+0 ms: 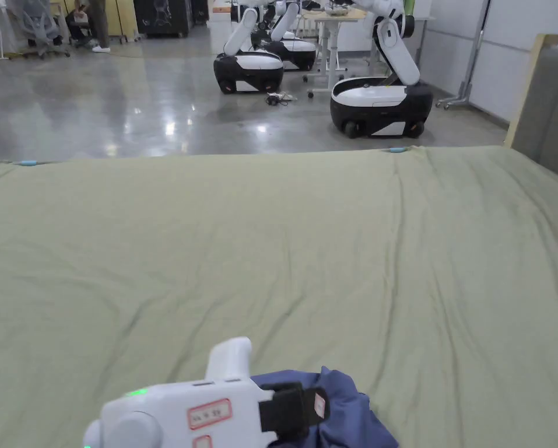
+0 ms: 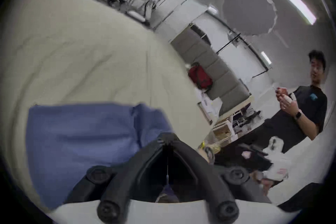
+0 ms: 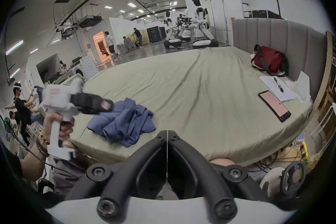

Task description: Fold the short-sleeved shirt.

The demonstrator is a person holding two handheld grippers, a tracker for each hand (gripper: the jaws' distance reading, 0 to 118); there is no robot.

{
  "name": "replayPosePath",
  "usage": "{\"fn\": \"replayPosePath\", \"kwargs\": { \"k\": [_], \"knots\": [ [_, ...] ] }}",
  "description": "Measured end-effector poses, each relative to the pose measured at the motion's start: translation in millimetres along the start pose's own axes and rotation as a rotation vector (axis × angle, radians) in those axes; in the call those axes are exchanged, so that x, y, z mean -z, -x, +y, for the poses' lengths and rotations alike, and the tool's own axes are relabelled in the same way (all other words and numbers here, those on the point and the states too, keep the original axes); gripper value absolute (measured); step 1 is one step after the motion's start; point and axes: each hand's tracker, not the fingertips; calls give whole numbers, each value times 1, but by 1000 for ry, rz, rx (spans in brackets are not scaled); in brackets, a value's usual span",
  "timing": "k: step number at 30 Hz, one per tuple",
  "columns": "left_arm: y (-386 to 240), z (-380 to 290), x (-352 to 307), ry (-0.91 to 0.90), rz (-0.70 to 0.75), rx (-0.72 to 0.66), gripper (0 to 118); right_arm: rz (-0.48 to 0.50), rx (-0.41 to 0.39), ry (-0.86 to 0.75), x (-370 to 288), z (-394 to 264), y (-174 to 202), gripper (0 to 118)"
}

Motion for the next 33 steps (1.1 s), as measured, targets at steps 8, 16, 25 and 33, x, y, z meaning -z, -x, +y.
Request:
{"fn": "replayPosePath", "kwargs": {
  "k": [8, 16, 25, 33],
  "knots": [
    [12, -23, 82, 97, -40, -62, 0, -39, 5, 4, -14, 3, -4, 4],
    [-16, -10, -10, -57, -132, 29, 0, 101, 8, 5, 3, 15, 13, 4],
    [31, -14, -146, -255, -29, -1, 0, 444, 74, 148, 151, 27, 69, 3],
    [132, -14, -140, -200, -159, -230, 11, 434, 151, 256, 207, 2, 58, 3]
  ]
}}
